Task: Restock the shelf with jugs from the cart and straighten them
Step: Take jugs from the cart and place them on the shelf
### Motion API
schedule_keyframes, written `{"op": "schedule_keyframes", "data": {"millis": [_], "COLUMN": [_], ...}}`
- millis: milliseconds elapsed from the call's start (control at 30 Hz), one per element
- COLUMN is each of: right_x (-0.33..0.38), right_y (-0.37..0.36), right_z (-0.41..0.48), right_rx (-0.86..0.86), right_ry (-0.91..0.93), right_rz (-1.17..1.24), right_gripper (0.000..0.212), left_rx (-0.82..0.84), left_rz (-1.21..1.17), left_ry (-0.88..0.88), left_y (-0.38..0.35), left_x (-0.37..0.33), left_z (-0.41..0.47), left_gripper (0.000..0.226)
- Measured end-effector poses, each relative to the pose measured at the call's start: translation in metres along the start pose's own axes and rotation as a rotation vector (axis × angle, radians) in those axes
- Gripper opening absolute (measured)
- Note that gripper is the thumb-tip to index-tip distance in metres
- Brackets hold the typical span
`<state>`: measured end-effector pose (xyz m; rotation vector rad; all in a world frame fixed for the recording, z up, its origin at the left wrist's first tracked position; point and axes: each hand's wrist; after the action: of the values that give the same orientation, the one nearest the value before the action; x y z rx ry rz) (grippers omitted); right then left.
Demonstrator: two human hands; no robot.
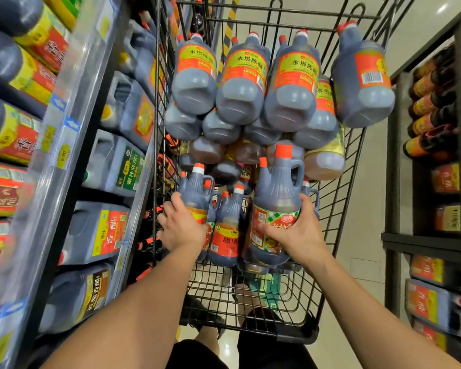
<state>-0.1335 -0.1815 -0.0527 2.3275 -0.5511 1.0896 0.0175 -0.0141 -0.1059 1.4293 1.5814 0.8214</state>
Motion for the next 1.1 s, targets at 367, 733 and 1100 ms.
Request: {"op": "schedule_keyframes", "data": {"millis": [367,733,1100], "right_x": [0.008,0.032,0.102], "right_y": [-0.001,-0.004,-0.019], "right_z": [-0.001,-0.015,-0.074], "right_rx": [0.015,0.019,-0.055], "right_ry": [0.034,0.175,0.475], "right_rz": [-0.006,-0.016,-0.029], "right_gripper": [0.105,0.096,0.093], "left_rx": [0.090,0.054,-0.257], "left_rz": [-0.113,-0.471,-0.861], "left_ry": [0.098,-0.006,-0.370], "left_y": [-0.003,0.021,0.157], "left_x": [-0.008,0.000,0.026], "left_z": [0.001,-0.020,-0.084], "left_gripper": [0.110,0.116,0.108]}}
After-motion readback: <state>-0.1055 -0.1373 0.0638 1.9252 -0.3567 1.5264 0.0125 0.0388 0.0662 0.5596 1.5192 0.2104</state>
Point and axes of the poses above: each hand's wrist, its own z-axis towards the middle knuckle, its own y-axis out of the back of the hand, x = y × z
